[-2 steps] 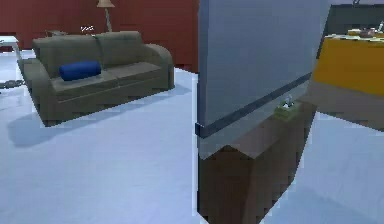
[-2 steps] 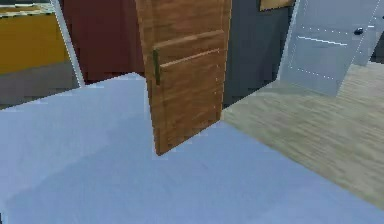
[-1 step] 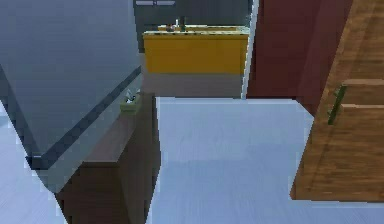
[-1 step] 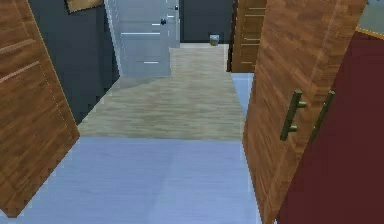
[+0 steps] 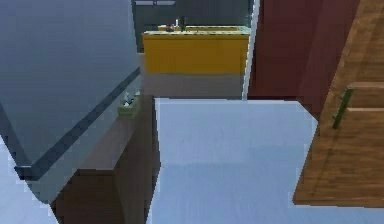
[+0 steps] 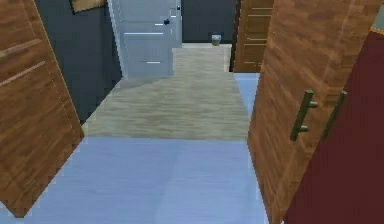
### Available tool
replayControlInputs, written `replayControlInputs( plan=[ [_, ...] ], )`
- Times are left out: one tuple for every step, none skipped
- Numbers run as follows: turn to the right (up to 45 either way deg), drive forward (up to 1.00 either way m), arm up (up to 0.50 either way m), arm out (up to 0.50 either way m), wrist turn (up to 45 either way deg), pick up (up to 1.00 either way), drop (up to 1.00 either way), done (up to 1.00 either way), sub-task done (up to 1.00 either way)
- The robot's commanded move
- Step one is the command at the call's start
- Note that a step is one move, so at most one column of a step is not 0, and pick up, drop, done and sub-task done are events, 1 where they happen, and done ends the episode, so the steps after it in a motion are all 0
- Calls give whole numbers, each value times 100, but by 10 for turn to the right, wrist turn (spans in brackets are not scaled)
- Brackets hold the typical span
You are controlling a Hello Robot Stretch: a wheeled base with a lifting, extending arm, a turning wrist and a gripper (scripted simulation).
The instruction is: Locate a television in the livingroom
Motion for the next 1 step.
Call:
replayControlInputs(
  plan=[
    [-450, 0, 0, 0, 0, 0, 0, 0, 0]
  ],
)
